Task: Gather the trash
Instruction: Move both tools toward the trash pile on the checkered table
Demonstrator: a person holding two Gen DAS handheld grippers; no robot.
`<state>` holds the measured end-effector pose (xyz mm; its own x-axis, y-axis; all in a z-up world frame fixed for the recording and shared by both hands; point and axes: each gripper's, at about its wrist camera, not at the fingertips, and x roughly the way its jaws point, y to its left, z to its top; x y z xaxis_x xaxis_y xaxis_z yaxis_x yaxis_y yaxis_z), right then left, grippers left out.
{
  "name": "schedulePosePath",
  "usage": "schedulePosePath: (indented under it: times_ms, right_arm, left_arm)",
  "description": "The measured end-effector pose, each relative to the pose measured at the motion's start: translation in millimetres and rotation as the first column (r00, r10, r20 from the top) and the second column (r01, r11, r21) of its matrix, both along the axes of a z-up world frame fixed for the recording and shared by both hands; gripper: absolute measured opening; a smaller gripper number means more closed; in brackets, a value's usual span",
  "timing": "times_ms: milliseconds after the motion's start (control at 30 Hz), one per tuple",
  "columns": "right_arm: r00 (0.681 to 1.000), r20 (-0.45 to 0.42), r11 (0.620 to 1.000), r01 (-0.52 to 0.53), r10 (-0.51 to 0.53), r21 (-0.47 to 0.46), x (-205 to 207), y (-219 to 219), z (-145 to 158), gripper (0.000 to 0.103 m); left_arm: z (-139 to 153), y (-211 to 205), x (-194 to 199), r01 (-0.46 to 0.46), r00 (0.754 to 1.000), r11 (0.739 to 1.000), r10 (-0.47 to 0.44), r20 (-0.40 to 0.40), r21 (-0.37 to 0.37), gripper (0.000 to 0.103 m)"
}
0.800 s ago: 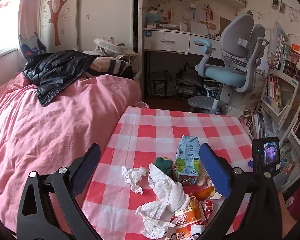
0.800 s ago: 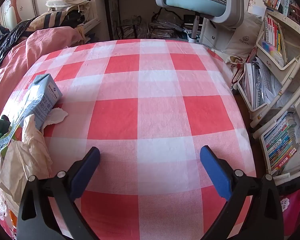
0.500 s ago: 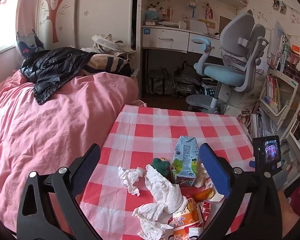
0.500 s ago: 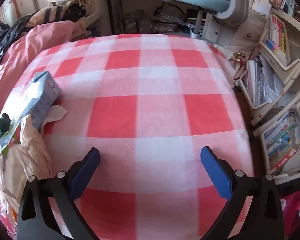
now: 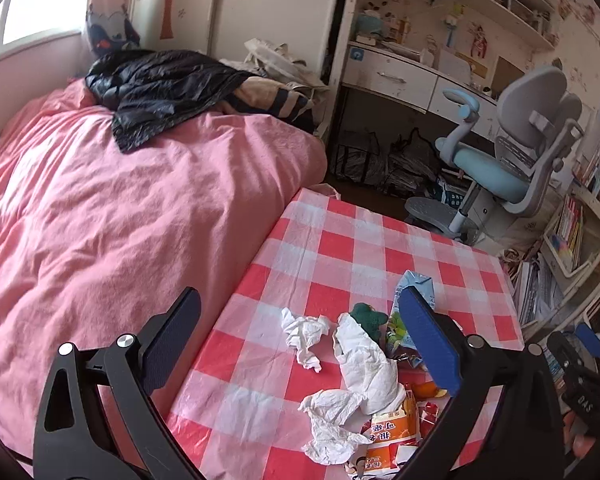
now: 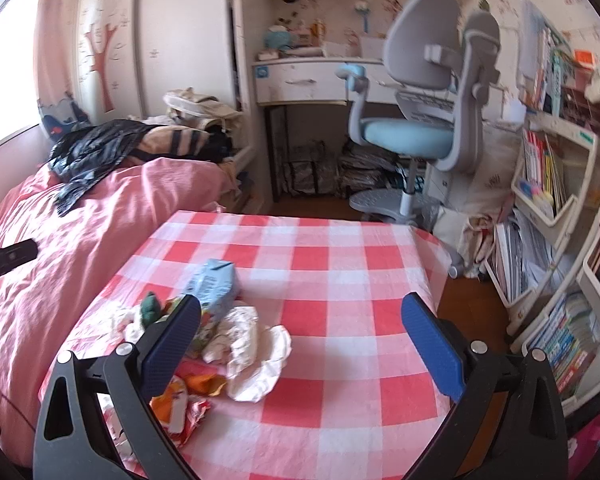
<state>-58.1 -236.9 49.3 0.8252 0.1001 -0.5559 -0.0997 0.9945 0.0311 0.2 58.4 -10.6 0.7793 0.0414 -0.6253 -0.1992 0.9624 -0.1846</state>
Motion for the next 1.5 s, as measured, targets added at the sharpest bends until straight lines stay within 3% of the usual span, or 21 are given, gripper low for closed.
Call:
schedulePosePath:
  times_ms: [100,300,1000,1500]
  right_arm:
    - [0.999,0.024,1.000,-0.029,0.029,0.006,-6,11,5,0.097]
    - [0.996,0.051,0.996,-0.071,0.069,0.046,-10,24,7,0.097]
    - [0.988,0.028,0.988,-0.153,0.153,-0.001,-8,54,-5,0.097]
    - [0.984,0.016,0.984,-0.179,0.179,-0.005,-6,59,-6,0.097]
  left_arm:
    - [-3,7,-6,-0.017,1.000,0.999,0.017,-0.004,-0.029,0.096]
    - [-1,-4,-10,0.010,1.000,1.000,-0.010,0.005,0.017,0.096]
    - [-1,-22,-9,0.064,0.998,0.995,-0.065,0.014,0.079,0.096]
    - [-2,-23,-9,0.063,0.998,0.995,-0.065,0.014,0.080,0.096]
